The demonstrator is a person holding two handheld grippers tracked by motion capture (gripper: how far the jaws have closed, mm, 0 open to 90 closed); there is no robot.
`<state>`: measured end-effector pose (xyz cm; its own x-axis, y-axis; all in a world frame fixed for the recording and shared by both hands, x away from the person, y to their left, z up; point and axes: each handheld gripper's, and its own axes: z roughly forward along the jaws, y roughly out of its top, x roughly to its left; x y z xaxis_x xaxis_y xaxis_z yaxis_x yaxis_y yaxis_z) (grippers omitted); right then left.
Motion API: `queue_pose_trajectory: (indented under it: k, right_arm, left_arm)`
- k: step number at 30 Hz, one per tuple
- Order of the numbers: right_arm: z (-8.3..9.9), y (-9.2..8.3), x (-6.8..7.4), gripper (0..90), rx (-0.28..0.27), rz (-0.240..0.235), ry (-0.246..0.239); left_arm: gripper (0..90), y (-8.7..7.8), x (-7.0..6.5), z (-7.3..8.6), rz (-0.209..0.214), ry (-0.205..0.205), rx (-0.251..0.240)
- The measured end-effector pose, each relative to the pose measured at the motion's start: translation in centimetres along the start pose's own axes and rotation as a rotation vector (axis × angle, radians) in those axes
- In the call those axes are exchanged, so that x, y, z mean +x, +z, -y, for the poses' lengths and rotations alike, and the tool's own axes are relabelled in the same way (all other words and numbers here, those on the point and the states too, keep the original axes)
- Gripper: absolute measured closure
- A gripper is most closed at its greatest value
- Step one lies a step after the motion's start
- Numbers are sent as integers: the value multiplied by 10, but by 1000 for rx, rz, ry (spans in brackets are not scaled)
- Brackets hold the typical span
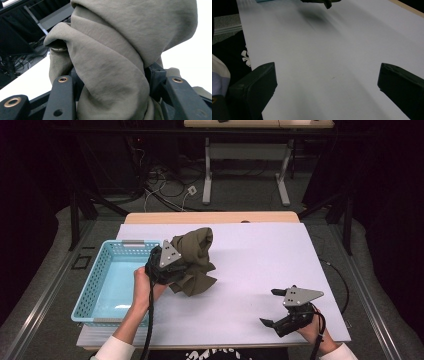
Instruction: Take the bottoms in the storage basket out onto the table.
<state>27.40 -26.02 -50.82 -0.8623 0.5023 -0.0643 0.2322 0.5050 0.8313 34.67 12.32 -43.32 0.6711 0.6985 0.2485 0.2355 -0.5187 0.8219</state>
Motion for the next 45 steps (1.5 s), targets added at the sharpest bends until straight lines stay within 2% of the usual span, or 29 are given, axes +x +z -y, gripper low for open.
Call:
queue_pose_trajectory:
  k: [23, 45]
  right_arm:
    - [0, 0, 0, 20, 2, 0, 0]
    - [0, -1, 0, 21, 3, 0, -2]
  left_arm:
    - [486, 18, -10, -1, 36, 13, 34]
    - [478, 40, -24, 6, 71, 45, 110]
